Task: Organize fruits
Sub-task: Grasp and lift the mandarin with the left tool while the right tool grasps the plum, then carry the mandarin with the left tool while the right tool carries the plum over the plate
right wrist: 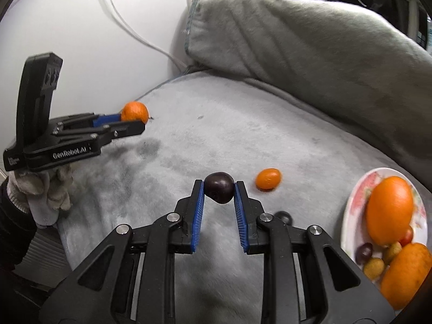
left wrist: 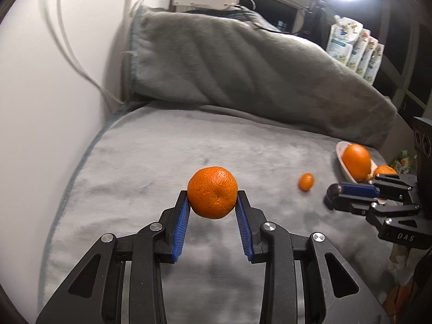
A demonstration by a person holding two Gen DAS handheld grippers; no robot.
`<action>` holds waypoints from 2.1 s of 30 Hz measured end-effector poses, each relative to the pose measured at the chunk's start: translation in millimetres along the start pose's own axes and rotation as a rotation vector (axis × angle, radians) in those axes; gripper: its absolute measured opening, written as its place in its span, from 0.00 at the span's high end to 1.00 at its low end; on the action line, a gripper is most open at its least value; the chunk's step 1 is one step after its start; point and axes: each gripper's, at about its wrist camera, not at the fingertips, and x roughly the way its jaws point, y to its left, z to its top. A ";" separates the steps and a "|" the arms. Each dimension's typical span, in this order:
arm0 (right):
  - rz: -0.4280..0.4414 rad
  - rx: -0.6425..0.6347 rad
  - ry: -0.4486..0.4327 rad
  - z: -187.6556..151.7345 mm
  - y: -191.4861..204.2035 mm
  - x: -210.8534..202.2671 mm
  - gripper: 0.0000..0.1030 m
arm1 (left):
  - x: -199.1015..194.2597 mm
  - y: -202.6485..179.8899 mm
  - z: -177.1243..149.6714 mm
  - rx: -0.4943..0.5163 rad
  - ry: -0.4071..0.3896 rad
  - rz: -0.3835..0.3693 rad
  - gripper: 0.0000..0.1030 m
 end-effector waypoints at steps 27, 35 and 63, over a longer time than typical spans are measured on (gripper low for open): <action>-0.214 0.235 -0.152 -40.2 -121.8 -118.1 0.77 | 22.0 -154.5 5.2 0.164 0.037 -0.279 0.68; -0.235 0.277 -0.152 -45.8 -149.9 -122.9 0.77 | 30.9 -186.6 5.2 0.196 0.057 -0.326 0.68; -0.172 0.384 -0.092 -44.4 -210.3 -96.1 0.77 | 59.4 -232.5 4.7 0.244 0.118 -0.354 0.68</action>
